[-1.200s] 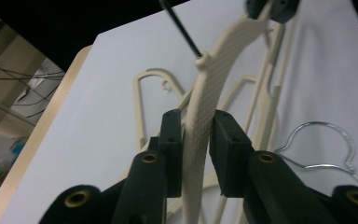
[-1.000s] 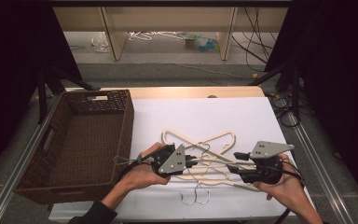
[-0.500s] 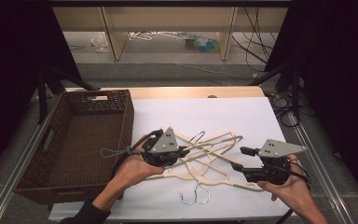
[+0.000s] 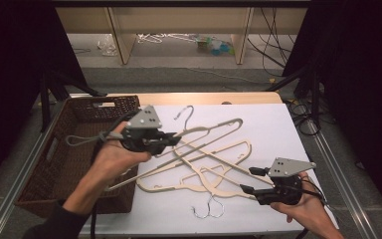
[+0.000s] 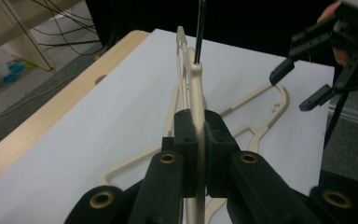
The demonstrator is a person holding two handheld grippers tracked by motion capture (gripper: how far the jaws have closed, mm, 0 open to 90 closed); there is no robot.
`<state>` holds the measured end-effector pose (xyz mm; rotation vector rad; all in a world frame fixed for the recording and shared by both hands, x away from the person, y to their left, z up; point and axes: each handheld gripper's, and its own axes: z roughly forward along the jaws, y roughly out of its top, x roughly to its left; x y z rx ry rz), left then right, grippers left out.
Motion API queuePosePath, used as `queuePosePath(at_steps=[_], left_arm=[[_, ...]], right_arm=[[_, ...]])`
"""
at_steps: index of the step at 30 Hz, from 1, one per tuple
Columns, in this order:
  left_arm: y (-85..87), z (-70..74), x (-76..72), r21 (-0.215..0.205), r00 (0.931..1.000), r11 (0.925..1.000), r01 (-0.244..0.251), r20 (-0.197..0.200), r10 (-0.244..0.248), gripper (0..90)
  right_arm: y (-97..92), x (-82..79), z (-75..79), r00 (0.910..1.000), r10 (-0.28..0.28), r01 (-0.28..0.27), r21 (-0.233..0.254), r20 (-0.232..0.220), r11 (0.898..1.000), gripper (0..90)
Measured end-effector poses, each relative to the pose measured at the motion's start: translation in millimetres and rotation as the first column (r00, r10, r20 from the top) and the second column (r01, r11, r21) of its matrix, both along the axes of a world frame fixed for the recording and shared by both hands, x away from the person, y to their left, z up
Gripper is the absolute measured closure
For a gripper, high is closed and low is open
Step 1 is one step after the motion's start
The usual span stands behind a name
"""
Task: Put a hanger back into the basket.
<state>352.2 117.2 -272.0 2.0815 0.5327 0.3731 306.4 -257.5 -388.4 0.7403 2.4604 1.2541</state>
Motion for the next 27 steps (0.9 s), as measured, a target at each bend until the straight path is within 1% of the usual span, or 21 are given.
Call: queuePosePath(at_steps=[1,2,3,4,5,7,10,11,12,13,15,16,17,18,19,20,21,22,23,24,27], left_arm=[[8.5,5.5,0.4,-0.024,0.9998,0.9996,-0.018,-0.002,0.018,85.6],[23.0,12.5,2.0,-0.027,0.9989,0.9985,-0.047,0.003,0.047,85.6],[23.0,12.5,2.0,-0.027,0.9989,0.9985,-0.047,0.003,0.047,85.6],[38.0,15.7,4.4,-0.043,0.9965,0.9956,-0.083,0.008,0.084,85.6],[38.0,15.7,4.4,-0.043,0.9965,0.9956,-0.083,0.008,0.084,85.6],[57.4,17.5,7.0,-0.054,0.9904,0.9891,-0.137,0.011,0.138,85.6],[83.7,17.6,10.4,-0.061,0.9802,0.979,-0.194,0.025,0.196,85.7],[101.7,16.6,12.8,-0.065,0.9709,0.9706,-0.232,0.045,0.235,85.6],[101.7,16.6,12.8,-0.065,0.9709,0.9706,-0.232,0.045,0.235,85.6],[110.2,15.6,12.8,-0.067,0.9629,0.9623,-0.263,0.042,0.267,85.6],[128.1,13.2,13.7,-0.078,0.9498,0.9493,-0.305,0.049,0.309,85.6],[136.4,11.3,14.5,-0.088,0.9454,0.9449,-0.315,0.057,0.321,85.6],[149.7,7.6,14.0,-0.103,0.9347,0.9333,-0.344,0.057,0.351,85.6],[149.7,7.6,14.0,-0.103,0.9347,0.9333,-0.344,0.057,0.351,85.7],[159.0,4.7,13.3,-0.103,0.923,0.9219,-0.373,0.058,0.38,85.7],[168.6,0.0,13.3,-0.115,0.9146,0.9123,-0.393,0.054,0.401,85.6],[172.9,-2.3,13.3,-0.119,0.9105,0.9078,-0.402,0.051,0.41,85.6],[176.2,-5.2,12.9,-0.125,0.9076,0.9029,-0.411,0.035,0.418,85.6],[182.2,-9.6,12.5,-0.125,0.9015,0.8964,-0.425,0.029,0.432,85.6],[189.5,-15.9,12.8,-0.127,0.8929,0.8873,-0.443,0.023,0.45,85.6],[199.2,-24.2,13.4,-0.134,0.8862,0.8796,-0.456,0.02,0.463,85.6]], right_arm=[[-0.3,0.3,-1.4,1.0,0.0,0.0,-0.004,-0.005,1.0,39.6],[-1.0,0.5,-3.7,1.0,0.001,-0.001,-0.004,-0.009,1.0,39.5],[-1.0,0.5,-3.7,1.0,0.001,-0.001,-0.004,-0.009,1.0,39.5],[-1.9,0.1,-5.3,0.9999,-0.003,0.003,-0.002,-0.013,1.0,39.1],[-2.0,0.3,-6.1,0.9999,-0.005,0.005,0.0,-0.011,1.0,38.8],[-3.0,0.3,-8.1,0.9999,-0.007,0.007,-0.001,-0.013,1.0,36.9],[-3.6,-0.4,-11.0,0.9997,-0.016,0.016,0.001,-0.021,1.0,34.7],[-3.9,-0.3,-11.8,0.9995,-0.018,0.018,0.001,-0.025,1.0,33.4],[-3.9,-0.3,-11.8,0.9995,-0.018,0.018,0.001,-0.025,1.0,33.4],[-4.2,-0.2,-12.5,0.9994,-0.02,0.02,0.003,-0.029,1.0,32.8],[-4.9,-0.2,-13.5,0.9989,-0.034,0.034,0.007,-0.031,0.999,30.3],[-5.5,0.3,-14.1,0.9989,-0.038,0.038,0.008,-0.027,0.999,29.7],[-6.6,0.5,-14.8,0.9985,-0.049,0.049,0.012,-0.025,0.999,29.0],[-6.9,0.5,-15.1,0.9982,-0.055,0.055,0.016,-0.025,0.998,28.0],[-6.9,0.5,-15.1,0.9982,-0.055,0.055,0.016,-0.025,0.998,28.0],[-7.5,0.7,-15.6,0.9975,-0.066,0.067,0.018,-0.023,0.998,27.0],[-8.2,1.0,-17.4,0.9963,-0.08,0.081,0.02,-0.03,0.997,24.9],[-8.2,1.0,-17.4,0.9963,-0.08,0.081,0.02,-0.03,0.997,24.9],[-8.2,1.0,-18.1,0.9961,-0.082,0.083,0.019,-0.033,0.996,25.2],[-7.8,1.3,-20.2,0.9963,-0.079,0.079,0.017,-0.035,0.997,25.5],[-7.2,1.5,-21.3,0.9968,-0.073,0.073,0.014,-0.033,0.997,25.7]])
